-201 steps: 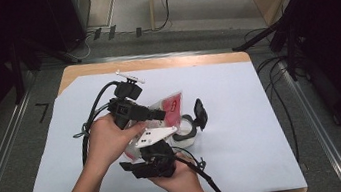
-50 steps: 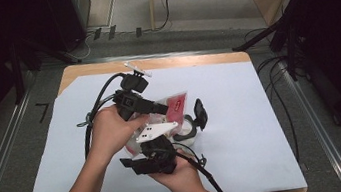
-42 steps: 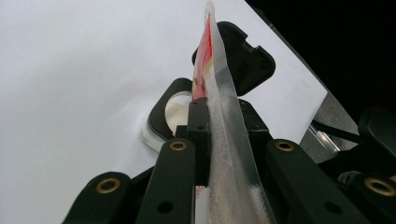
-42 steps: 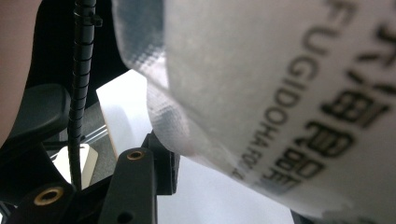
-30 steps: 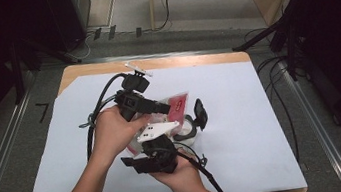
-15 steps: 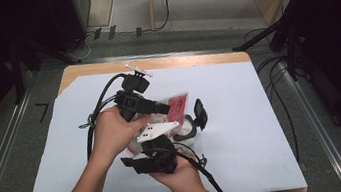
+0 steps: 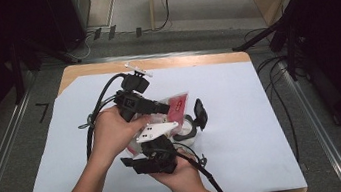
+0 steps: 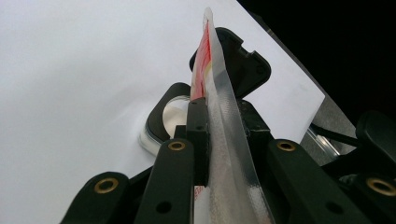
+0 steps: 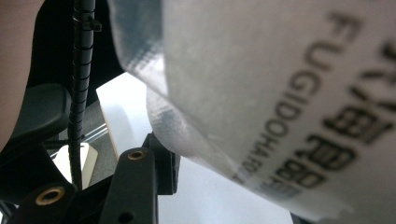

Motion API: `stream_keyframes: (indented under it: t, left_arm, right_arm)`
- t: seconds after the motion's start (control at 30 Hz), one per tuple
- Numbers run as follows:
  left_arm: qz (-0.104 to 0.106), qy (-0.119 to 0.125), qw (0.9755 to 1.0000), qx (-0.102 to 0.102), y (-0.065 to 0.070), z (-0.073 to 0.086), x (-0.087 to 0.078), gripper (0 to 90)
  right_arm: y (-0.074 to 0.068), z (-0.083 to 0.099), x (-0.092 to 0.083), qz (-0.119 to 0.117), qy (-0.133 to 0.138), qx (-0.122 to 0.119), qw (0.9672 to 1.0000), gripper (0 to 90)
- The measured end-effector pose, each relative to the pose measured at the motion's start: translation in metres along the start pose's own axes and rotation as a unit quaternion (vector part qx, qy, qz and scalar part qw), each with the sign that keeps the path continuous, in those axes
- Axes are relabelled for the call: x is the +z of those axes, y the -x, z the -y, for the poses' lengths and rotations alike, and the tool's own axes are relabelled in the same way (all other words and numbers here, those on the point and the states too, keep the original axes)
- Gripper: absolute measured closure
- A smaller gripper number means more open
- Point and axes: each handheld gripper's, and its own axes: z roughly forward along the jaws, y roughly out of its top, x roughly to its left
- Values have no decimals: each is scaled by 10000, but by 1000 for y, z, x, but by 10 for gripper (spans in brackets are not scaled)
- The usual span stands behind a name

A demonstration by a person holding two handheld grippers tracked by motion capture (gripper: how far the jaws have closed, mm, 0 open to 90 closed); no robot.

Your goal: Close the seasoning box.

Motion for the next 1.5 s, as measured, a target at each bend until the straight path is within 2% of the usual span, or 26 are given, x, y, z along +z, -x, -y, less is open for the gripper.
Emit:
stream_keyframes:
  t: [0.33, 0.43, 0.5, 0.73, 1.07, 1.27, 1.5]
  left_arm:
    - [41, -27, 10000, -14, -1, -2, 2, 795]
    - [60, -34, 9999, -82, -1, -3, 2, 792]
    - [63, -71, 10000, -25, -2, -4, 3, 791]
    - [93, -180, 9997, -121, -3, -7, 4, 787]
    - [44, -168, 9998, -77, -2, -9, 3, 789]
    - [38, -130, 9999, -80, -1, -9, 3, 792]
    - [25, -86, 10000, 31, 2, -9, 2, 792]
  right_arm:
    - [1, 2, -1, 23, 37, 6, 10000, 574]
    - [1, 1, -1, 41, 52, 10, 10000, 574]
    - [2, 1, -1, 27, 75, -7, 10000, 574]
    - [2, 1, -3, 56, 118, -8, 9999, 576]
    - [2, 0, -2, 48, 140, -18, 9999, 573]
    - [1, 0, -2, 99, 131, -158, 9997, 572]
    - [-1, 1, -3, 166, 188, -58, 9997, 578]
